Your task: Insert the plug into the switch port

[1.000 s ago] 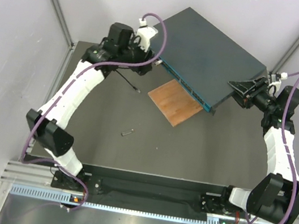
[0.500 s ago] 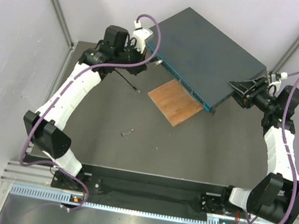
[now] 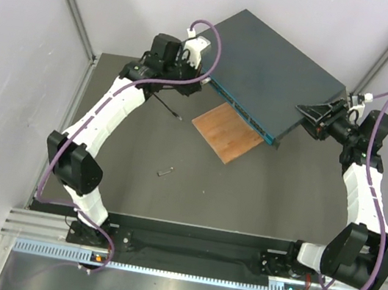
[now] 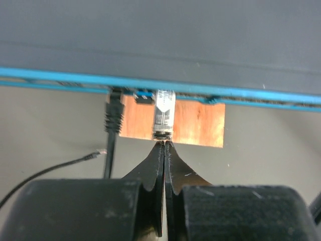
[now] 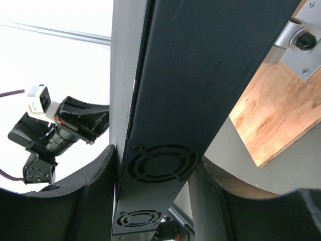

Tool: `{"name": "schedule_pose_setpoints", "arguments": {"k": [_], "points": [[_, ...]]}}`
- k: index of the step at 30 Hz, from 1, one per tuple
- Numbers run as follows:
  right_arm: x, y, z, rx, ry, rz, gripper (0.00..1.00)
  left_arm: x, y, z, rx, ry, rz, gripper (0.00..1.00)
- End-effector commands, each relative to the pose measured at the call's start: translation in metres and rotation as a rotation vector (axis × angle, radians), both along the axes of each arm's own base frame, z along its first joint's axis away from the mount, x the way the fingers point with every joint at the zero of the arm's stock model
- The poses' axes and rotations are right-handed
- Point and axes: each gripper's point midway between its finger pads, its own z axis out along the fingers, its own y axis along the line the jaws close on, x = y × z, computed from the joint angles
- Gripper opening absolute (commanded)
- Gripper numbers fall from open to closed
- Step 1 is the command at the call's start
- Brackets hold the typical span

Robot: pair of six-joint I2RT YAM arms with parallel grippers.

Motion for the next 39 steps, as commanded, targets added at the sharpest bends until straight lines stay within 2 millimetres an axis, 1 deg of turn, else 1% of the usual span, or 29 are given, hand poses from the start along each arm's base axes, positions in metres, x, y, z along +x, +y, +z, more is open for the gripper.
{"name": "schedule_pose_setpoints", "arguments": {"k": [1, 3, 5, 12, 17, 22, 24, 25, 31, 32, 34, 35, 37, 39], "points": [[0.018, -0.005, 0.003, -0.202, -0.202, 0.003, 0.00, 0.018, -0.006, 0.036, -0.050, -0.111, 0.021, 0.00], [0.019, -0.005, 0.002, -0.202, -0.199, 0.001, 0.00, 0.021, -0.008, 0.038, -0.049, -0.121, 0.019, 0.00], [0.019, -0.005, 0.002, -0.202, -0.200, 0.002, 0.00, 0.023, -0.011, 0.035, -0.042, -0.121, 0.016, 0.00], [0.018, -0.005, 0.001, -0.203, -0.196, 0.003, 0.00, 0.029, -0.020, 0.044, -0.081, -0.142, 0.009, 0.00], [0.017, -0.004, 0.000, -0.204, -0.197, 0.005, 0.00, 0.033, -0.028, 0.047, -0.101, -0.155, 0.007, 0.00], [0.018, -0.005, -0.001, -0.204, -0.194, 0.004, 0.00, 0.039, -0.038, 0.051, -0.149, -0.145, 0.032, 0.00], [0.018, -0.005, -0.001, -0.204, -0.194, 0.005, 0.00, 0.043, -0.040, 0.056, -0.160, -0.158, 0.048, 0.00], [0.018, -0.005, -0.001, -0.204, -0.194, 0.005, 0.00, 0.045, -0.040, 0.055, -0.161, -0.159, 0.057, 0.00], [0.020, -0.006, -0.002, -0.207, -0.192, 0.005, 0.00, 0.061, -0.040, 0.065, -0.223, -0.169, 0.145, 0.00], [0.020, -0.005, -0.002, -0.211, -0.193, 0.007, 0.00, 0.062, -0.042, 0.070, -0.243, -0.169, 0.153, 0.00], [0.020, -0.006, -0.003, -0.212, -0.189, 0.008, 0.00, 0.065, -0.045, 0.072, -0.258, -0.171, 0.154, 0.00], [0.020, -0.006, -0.003, -0.216, -0.191, 0.008, 0.00, 0.066, -0.047, 0.079, -0.274, -0.181, 0.155, 0.00], [0.021, -0.006, -0.002, -0.217, -0.190, 0.010, 0.00, 0.066, -0.054, 0.082, -0.285, -0.187, 0.137, 0.00], [0.021, -0.006, -0.002, -0.218, -0.190, 0.010, 0.00, 0.065, -0.058, 0.090, -0.295, -0.205, 0.129, 0.00]]}}
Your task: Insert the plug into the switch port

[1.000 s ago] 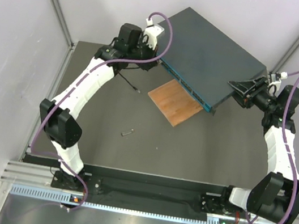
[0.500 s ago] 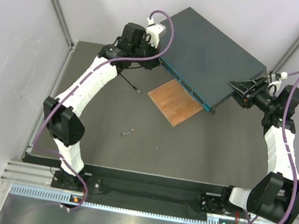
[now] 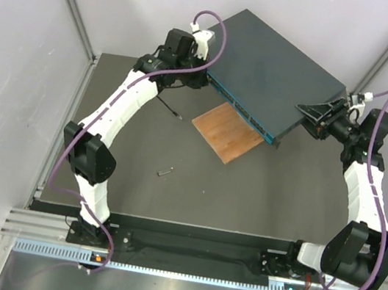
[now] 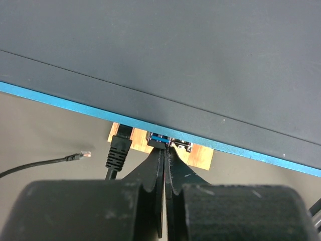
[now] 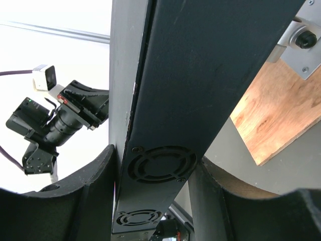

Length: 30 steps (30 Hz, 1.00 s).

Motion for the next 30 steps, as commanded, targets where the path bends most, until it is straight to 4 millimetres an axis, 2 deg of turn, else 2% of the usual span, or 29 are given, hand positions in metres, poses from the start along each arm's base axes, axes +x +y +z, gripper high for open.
{"name": "schedule_pose_setpoints", "arguments": {"k": [1, 5, 8, 9, 13, 17, 18, 19, 20, 21, 22, 23, 24, 25, 26, 27, 30], "points": [[0.021, -0.006, -0.001, -0.219, -0.202, 0.002, 0.00, 0.031, -0.043, 0.094, -0.200, -0.320, -0.026, 0.00], [0.021, -0.006, -0.003, -0.222, -0.201, 0.001, 0.00, 0.023, -0.057, 0.106, -0.216, -0.343, -0.048, 0.00], [0.021, -0.007, -0.003, -0.223, -0.199, 0.000, 0.00, 0.023, -0.061, 0.107, -0.190, -0.362, -0.007, 0.00], [0.021, -0.007, -0.003, -0.223, -0.199, 0.000, 0.00, 0.020, -0.067, 0.106, -0.184, -0.365, -0.010, 0.00], [0.021, -0.007, -0.001, -0.226, -0.204, 0.000, 0.00, 0.018, -0.071, 0.100, -0.176, -0.355, 0.001, 0.00], [0.022, -0.006, 0.003, -0.224, -0.211, 0.002, 0.00, 0.005, -0.063, 0.082, -0.089, -0.336, -0.061, 0.00], [0.021, -0.006, 0.004, -0.223, -0.210, 0.005, 0.00, -0.005, -0.055, 0.086, -0.080, -0.333, -0.086, 0.00], [0.020, -0.005, 0.006, -0.226, -0.216, 0.010, 0.00, -0.012, -0.049, 0.074, -0.050, -0.309, -0.121, 0.00], [0.020, -0.006, 0.007, -0.231, -0.218, 0.009, 0.00, -0.019, -0.044, 0.073, -0.048, -0.299, -0.154, 0.02], [0.019, -0.006, 0.008, -0.236, -0.222, 0.010, 0.00, -0.026, -0.028, 0.084, -0.051, -0.313, -0.162, 0.03], [0.019, -0.007, 0.009, -0.240, -0.228, 0.009, 0.00, -0.040, -0.024, 0.067, -0.032, -0.272, -0.241, 0.06], [0.019, -0.007, 0.009, -0.242, -0.229, 0.008, 0.00, -0.055, -0.014, 0.080, -0.041, -0.297, -0.279, 0.10], [0.020, -0.009, 0.009, -0.244, -0.230, 0.005, 0.00, -0.061, -0.002, 0.076, -0.027, -0.302, -0.329, 0.14], [0.020, -0.009, 0.009, -0.250, -0.236, 0.006, 0.02, -0.068, 0.008, 0.060, -0.004, -0.262, -0.342, 0.18], [0.020, -0.010, 0.010, -0.252, -0.240, 0.005, 0.03, -0.081, 0.016, 0.065, 0.005, -0.279, -0.368, 0.22], [0.021, -0.011, 0.012, -0.253, -0.242, 0.001, 0.04, -0.085, 0.029, 0.059, 0.023, -0.270, -0.383, 0.27], [0.022, -0.012, 0.012, -0.257, -0.244, -0.001, 0.18, -0.115, 0.053, 0.026, 0.123, -0.212, -0.464, 0.35]]}}
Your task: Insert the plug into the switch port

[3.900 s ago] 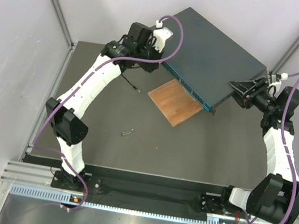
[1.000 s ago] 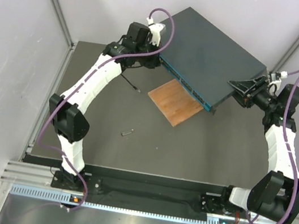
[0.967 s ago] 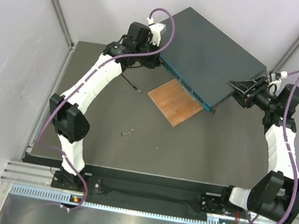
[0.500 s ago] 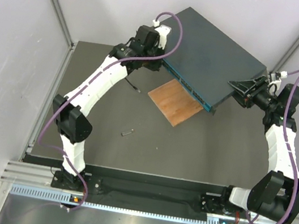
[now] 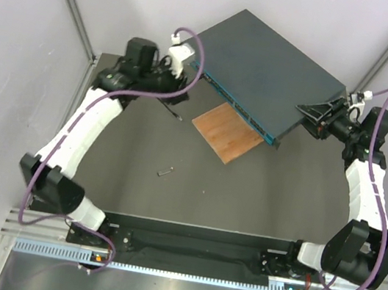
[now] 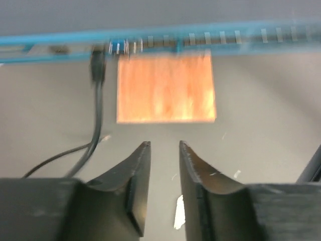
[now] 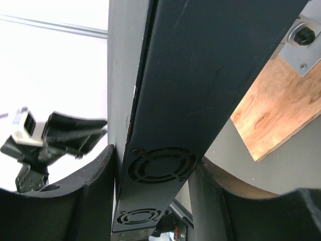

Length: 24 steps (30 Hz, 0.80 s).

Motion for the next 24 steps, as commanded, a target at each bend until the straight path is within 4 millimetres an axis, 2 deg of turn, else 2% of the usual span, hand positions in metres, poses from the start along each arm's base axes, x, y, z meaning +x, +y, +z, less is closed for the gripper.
{"name": "schedule_pose_setpoints", "arguments": {"k": [1, 2, 3, 4, 5, 6, 7, 9, 10, 11, 13, 16, 20, 24], "points": [[0.023, -0.011, 0.012, -0.239, -0.260, -0.015, 0.24, -0.048, 0.019, -0.019, 0.109, -0.036, -0.212, 0.37], [0.022, -0.012, 0.008, -0.234, -0.236, -0.014, 0.36, -0.065, 0.027, -0.031, 0.143, 0.000, -0.238, 0.40], [0.022, -0.012, 0.008, -0.235, -0.235, -0.015, 0.44, -0.073, 0.032, -0.043, 0.197, -0.015, -0.285, 0.43], [0.021, -0.012, 0.007, -0.240, -0.233, -0.013, 0.51, -0.084, 0.039, -0.068, 0.232, 0.037, -0.307, 0.48], [0.021, -0.012, 0.006, -0.243, -0.228, -0.015, 0.64, -0.091, 0.046, -0.076, 0.265, 0.045, -0.308, 0.50], [0.019, -0.013, 0.005, -0.245, -0.218, -0.017, 0.69, -0.098, 0.052, -0.090, 0.307, 0.058, -0.332, 0.53], [0.018, -0.015, 0.006, -0.257, -0.224, -0.020, 0.80, -0.107, 0.059, -0.114, 0.338, 0.114, -0.342, 0.55], [0.013, -0.018, 0.007, -0.269, -0.219, -0.028, 0.88, -0.112, 0.069, -0.134, 0.399, 0.136, -0.340, 0.56], [0.012, -0.020, 0.006, -0.282, -0.221, -0.029, 0.92, -0.119, 0.074, -0.154, 0.430, 0.177, -0.347, 0.56], [0.011, -0.023, 0.006, -0.288, -0.220, -0.036, 0.98, -0.122, 0.077, -0.165, 0.462, 0.193, -0.349, 0.56], [0.006, -0.027, 0.007, -0.310, -0.223, -0.044, 1.00, -0.124, 0.081, -0.190, 0.531, 0.197, -0.345, 0.56], [-0.002, -0.035, 0.007, -0.336, -0.218, -0.057, 1.00, -0.119, 0.084, -0.215, 0.608, 0.171, -0.321, 0.56], [-0.011, -0.049, 0.009, -0.365, -0.222, -0.090, 1.00, -0.111, 0.079, -0.238, 0.632, 0.200, -0.305, 0.56], [-0.022, -0.060, 0.021, -0.394, -0.248, -0.124, 1.00, -0.108, 0.070, -0.254, 0.622, 0.237, -0.298, 0.55]]}}
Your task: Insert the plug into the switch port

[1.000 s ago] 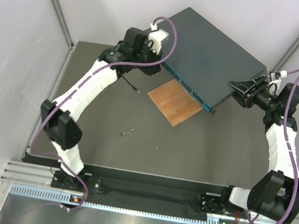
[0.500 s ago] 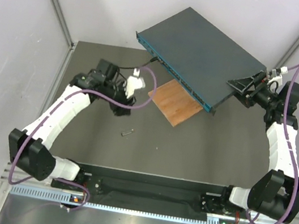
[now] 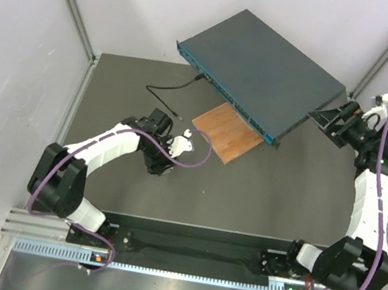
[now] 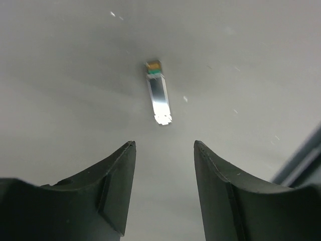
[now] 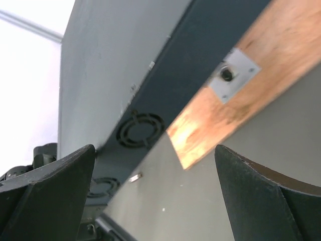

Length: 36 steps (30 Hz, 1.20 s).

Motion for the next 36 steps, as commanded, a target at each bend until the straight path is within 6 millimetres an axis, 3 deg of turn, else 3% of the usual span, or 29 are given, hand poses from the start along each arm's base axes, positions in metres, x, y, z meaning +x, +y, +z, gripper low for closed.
{"name": "schedule_pose_setpoints", "arguments": {"k": [1, 7, 13, 20, 23, 25, 29, 32, 34, 36], "points": [[-0.011, -0.014, 0.023, -0.082, -0.075, -0.030, 1.00, 0.019, -0.012, -0.009, -0.011, -0.057, 0.022, 0.54], [-0.018, -0.026, 0.039, -0.108, -0.115, -0.060, 1.00, 0.023, -0.014, -0.030, 0.034, -0.030, 0.057, 0.46], [-0.020, -0.030, 0.047, -0.126, -0.136, -0.067, 1.00, 0.006, -0.009, -0.052, 0.066, 0.028, 0.036, 0.43], [-0.020, -0.030, 0.062, -0.150, -0.179, -0.067, 0.97, 0.003, 0.002, -0.064, 0.117, 0.027, 0.062, 0.27], [-0.023, -0.029, 0.069, -0.158, -0.199, -0.065, 0.92, 0.004, 0.000, -0.058, 0.108, 0.030, 0.077, 0.11], [-0.025, -0.027, 0.077, -0.167, -0.224, -0.065, 0.88, 0.008, -0.008, -0.048, 0.071, 0.018, 0.086, 0.00], [-0.028, -0.023, 0.092, -0.175, -0.274, -0.057, 0.77, 0.012, -0.031, 0.001, -0.083, -0.029, 0.086, 0.00], [-0.030, -0.013, 0.103, -0.184, -0.318, -0.029, 0.70, 0.011, -0.048, 0.059, -0.231, -0.094, 0.081, 0.00], [-0.031, -0.005, 0.110, -0.188, -0.354, -0.008, 0.68, 0.005, -0.063, 0.110, -0.386, -0.172, 0.042, 0.00], [-0.031, 0.011, 0.118, -0.191, -0.392, 0.028, 0.66, 0.006, -0.073, 0.145, -0.502, -0.239, 0.046, 0.00]]}}
